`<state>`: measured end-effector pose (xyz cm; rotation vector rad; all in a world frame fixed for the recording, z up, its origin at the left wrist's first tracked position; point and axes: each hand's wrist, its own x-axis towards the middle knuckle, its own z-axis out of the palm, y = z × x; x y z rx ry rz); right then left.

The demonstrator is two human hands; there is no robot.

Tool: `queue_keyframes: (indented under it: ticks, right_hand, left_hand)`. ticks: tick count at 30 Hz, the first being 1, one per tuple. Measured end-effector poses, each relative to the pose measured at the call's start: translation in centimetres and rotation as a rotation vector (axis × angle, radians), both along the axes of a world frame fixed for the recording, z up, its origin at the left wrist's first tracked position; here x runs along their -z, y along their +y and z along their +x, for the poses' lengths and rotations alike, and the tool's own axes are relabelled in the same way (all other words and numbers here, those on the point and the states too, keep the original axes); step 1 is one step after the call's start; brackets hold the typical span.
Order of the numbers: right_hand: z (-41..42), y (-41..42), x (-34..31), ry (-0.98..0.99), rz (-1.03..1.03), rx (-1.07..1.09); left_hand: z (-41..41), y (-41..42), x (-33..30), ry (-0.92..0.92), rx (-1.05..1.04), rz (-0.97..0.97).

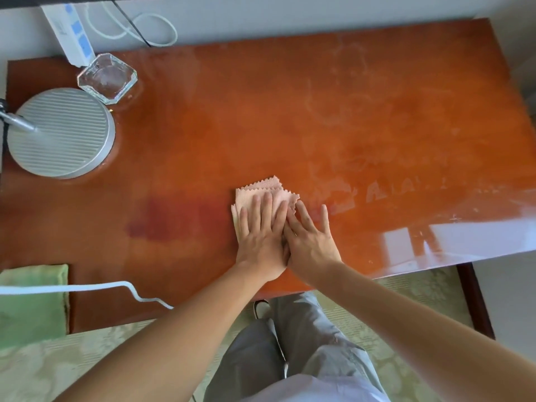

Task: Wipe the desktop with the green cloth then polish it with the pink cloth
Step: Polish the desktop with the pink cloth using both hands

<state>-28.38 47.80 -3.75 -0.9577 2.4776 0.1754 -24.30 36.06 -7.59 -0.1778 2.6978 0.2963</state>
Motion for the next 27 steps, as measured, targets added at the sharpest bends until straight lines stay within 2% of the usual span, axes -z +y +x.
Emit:
queue_keyframes:
  ticks: [15, 27]
  right_hand:
    - [-2.3, -0.9, 0.7, 0.023, -0.076, 0.083]
    - [6.6, 6.0, 1.0, -0.044, -0.094, 0.054]
  left_hand:
    - [-3.0, -1.3, 0.7, 0.124, -0.004, -0.01]
    - [6.6, 5.7, 1.3, 0.159, -0.046, 0.039]
